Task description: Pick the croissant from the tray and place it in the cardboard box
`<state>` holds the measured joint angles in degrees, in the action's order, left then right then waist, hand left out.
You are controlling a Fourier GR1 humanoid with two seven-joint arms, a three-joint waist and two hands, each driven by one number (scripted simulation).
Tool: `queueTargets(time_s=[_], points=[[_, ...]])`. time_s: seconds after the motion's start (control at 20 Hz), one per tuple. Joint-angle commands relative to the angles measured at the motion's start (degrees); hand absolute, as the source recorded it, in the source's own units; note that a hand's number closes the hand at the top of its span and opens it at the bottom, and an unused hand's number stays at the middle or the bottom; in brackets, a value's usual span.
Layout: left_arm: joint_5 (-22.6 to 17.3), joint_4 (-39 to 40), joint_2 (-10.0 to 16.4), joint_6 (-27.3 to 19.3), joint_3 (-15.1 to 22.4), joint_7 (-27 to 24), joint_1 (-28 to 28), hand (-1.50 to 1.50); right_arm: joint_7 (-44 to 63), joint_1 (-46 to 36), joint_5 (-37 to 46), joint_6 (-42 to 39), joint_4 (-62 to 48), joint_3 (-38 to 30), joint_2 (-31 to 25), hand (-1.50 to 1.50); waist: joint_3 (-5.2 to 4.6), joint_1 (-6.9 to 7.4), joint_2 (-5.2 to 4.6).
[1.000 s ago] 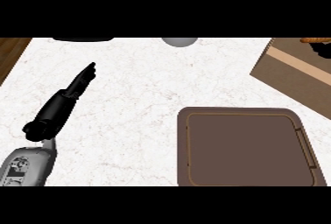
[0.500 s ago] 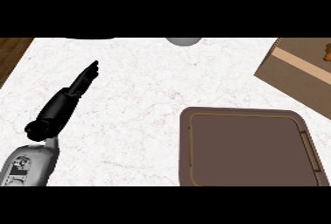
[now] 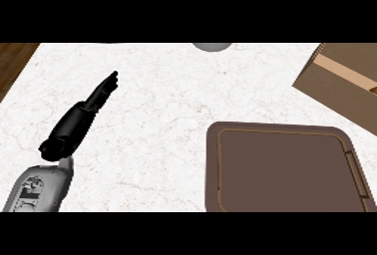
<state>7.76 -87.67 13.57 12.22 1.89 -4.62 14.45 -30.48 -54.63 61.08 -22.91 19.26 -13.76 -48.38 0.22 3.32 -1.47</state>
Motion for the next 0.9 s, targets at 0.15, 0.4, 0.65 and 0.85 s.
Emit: queueTargets(time_s=[0.15,0.4,0.65,0.85], points=[[-0.25,-0.83,-0.33,0.06,-0.13,1.2,0.96,0.0,-10.92,-1.89,-9.35,0.57,-4.73,-9.29,0.54,-1.5,0.16,-0.47,0.25],[-1.03,-0.22,0.74,0.97,-1.18,-0.13,-0.6,0.0,-3.14,-7.74,-25.3,-7.15,-12.35,-25.86,-0.04,-1.5,0.15,-0.2,0.17],[-0.77,-0.66,0.4,0.95,-0.78,-1.22,-0.54,0.0,4.51,-6.08,-32.51,-4.76,-16.8,-33.46,-2.76,-1.5,0.13,0.35,-0.35],[-1.15,-0.85,1.68,1.62,-1.83,1.25,2.05,0.0,4.76,-3.53,-34.95,-6.52,-15.65,-35.71,-7.29,-1.5,0.34,0.37,-0.86]])
